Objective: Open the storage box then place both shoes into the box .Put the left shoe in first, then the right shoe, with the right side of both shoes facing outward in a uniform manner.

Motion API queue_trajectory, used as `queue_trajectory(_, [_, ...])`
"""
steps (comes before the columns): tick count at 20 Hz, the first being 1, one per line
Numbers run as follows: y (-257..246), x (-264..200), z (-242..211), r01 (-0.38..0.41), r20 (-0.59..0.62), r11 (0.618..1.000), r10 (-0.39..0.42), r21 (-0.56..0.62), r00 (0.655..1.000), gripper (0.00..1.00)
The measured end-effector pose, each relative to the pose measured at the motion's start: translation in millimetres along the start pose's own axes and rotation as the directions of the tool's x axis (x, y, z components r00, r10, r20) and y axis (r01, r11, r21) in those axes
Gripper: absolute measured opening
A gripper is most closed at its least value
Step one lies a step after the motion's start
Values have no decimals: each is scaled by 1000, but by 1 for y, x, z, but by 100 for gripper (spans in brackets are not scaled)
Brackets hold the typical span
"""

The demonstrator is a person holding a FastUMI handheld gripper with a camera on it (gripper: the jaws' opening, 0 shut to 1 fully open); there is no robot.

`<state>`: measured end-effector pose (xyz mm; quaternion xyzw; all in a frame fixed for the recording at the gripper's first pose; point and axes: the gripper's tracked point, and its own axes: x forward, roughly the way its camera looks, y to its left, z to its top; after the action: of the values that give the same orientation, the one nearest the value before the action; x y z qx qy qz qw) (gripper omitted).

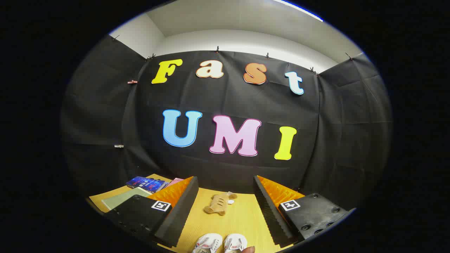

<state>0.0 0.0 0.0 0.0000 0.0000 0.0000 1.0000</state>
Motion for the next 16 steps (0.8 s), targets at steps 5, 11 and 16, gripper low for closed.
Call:
queue_trajectory(5, [8, -2, 1, -17, 1, 1000, 17, 1, 1000, 97])
queue_trajectory(11, [19, -3, 2, -45, 7, 999, 45, -8, 999, 97])
queue_trajectory(16, [29, -2, 4, -62, 4, 998, 62, -4, 998, 97])
